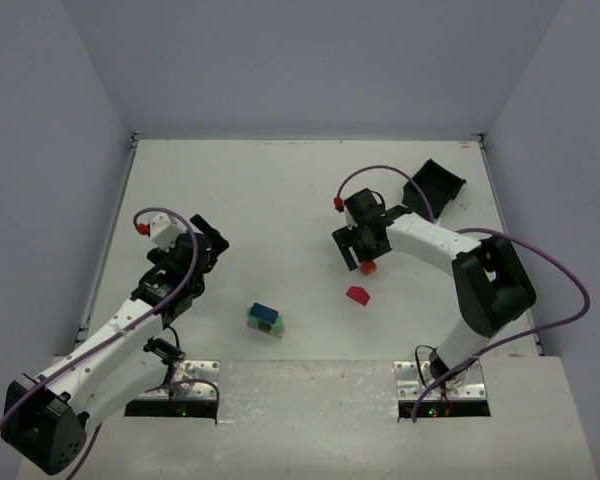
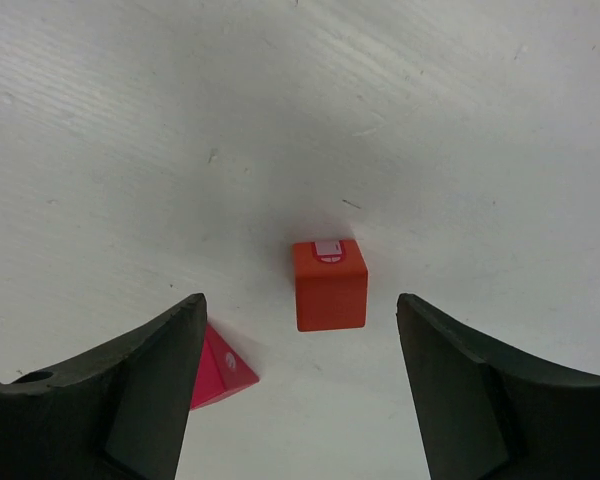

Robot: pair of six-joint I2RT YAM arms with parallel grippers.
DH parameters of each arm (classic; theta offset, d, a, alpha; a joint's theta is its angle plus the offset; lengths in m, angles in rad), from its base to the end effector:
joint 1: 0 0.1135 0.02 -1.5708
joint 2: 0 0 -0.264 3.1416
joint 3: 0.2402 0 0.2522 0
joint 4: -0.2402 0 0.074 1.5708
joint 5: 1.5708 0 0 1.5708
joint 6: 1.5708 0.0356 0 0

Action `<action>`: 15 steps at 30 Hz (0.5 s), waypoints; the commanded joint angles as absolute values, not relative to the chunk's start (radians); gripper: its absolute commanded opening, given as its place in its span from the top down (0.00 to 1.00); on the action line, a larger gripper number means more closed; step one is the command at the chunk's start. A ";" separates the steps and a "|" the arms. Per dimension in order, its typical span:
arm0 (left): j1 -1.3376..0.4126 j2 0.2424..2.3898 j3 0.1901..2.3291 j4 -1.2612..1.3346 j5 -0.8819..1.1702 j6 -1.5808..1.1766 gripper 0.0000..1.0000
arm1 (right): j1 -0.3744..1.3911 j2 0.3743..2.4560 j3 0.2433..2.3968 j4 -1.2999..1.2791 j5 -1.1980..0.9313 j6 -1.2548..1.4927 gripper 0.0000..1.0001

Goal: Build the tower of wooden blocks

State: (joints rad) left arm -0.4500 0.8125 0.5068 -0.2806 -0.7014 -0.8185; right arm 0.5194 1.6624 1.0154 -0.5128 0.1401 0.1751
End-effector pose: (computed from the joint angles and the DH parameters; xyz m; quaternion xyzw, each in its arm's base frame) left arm 0.1670 -0.0552 0.2327 -0.3112 0.7839 -0.0191 0.5369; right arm 0.2798 0.1542 0.1765 -0.1532 0.9646 0.0048 0.2147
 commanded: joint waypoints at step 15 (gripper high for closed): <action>-0.442 0.801 0.531 -0.242 -0.704 -0.813 0.00 | 0.471 1.714 0.972 -0.467 0.167 0.248 0.56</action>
State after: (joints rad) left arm -0.4500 0.8097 0.5068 -0.2805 -0.6979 -0.8177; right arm 0.4789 1.7098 0.9762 -0.4973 0.1558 0.2273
